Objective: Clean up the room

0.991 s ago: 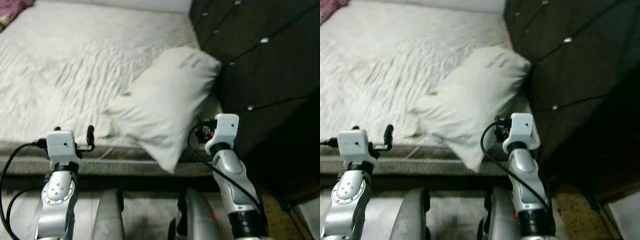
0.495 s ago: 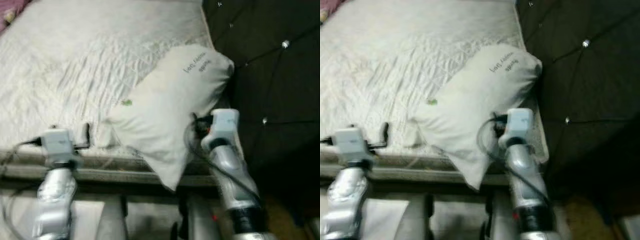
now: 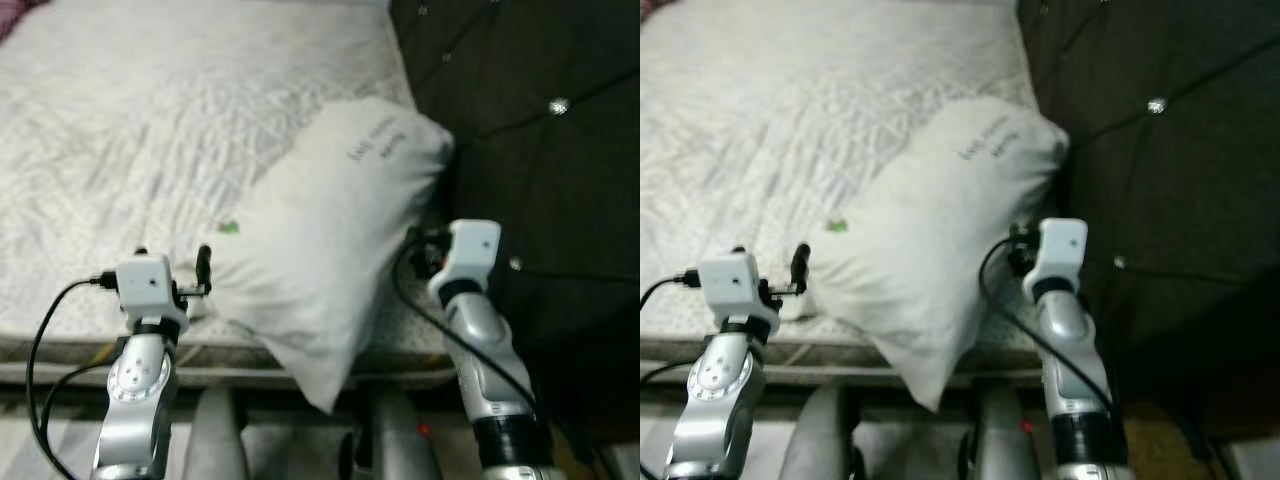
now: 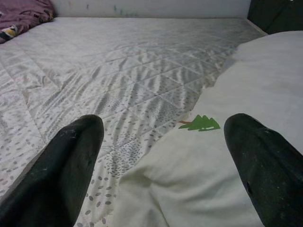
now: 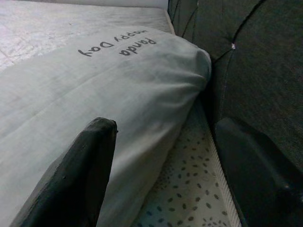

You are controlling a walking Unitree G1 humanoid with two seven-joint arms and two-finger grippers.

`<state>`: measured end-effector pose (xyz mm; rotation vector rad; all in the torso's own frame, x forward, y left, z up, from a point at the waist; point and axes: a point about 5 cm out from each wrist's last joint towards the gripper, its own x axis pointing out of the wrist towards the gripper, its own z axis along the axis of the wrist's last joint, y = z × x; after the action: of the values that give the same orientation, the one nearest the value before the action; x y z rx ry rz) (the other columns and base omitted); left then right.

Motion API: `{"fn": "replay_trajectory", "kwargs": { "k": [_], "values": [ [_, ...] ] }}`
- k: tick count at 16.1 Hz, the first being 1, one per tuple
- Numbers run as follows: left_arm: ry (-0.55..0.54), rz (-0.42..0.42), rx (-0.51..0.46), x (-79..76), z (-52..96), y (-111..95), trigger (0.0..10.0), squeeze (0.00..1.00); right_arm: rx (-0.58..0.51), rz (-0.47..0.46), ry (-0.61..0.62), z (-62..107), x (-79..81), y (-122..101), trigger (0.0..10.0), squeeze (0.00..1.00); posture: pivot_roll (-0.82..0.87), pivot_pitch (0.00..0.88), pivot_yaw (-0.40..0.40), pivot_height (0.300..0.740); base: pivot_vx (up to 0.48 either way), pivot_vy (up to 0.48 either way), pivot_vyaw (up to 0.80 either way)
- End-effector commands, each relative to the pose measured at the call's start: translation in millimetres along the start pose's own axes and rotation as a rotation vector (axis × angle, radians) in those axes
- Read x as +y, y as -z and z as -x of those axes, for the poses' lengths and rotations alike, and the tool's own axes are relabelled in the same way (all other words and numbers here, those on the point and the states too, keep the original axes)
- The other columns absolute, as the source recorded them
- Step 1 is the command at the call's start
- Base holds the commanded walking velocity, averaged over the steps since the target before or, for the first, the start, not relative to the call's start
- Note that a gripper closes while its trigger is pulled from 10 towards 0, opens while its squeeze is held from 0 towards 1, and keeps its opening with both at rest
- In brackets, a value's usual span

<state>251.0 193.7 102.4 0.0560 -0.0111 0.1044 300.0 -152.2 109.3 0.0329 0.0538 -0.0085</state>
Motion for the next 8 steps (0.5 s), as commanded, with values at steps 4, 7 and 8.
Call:
{"fn": "replay_trajectory", "kwargs": {
  "k": [4, 7, 8],
  "values": [
    [-0.03, -0.022, 0.028, 9.3, 6.4, 5.7, 10.0, 0.0, -0.006, -0.016, -0.009, 4.3, 3.6, 1.9, 10.0, 0.0, 0.1, 0.103, -0.051, 0.592, 0.0, 0.0, 0.0],
    [-0.051, -0.039, 0.025, 12.3, 7.2, 4.8, 10.0, 0.0, 0.004, -0.009, -0.012, 5.0, 5.1, 3.9, 10.0, 0.0, 0.11, 0.102, -0.05, 0.557, 0.0, 0.0, 0.0],
    [-0.053, -0.045, 0.026, 12.7, 7.3, 4.7, 10.0, 0.0, 0.008, -0.007, -0.012, 4.9, 5.3, 4.1, 10.0, 0.0, 0.11, 0.103, -0.049, 0.557, 0.0, 0.0, 0.0]
  ]
}}
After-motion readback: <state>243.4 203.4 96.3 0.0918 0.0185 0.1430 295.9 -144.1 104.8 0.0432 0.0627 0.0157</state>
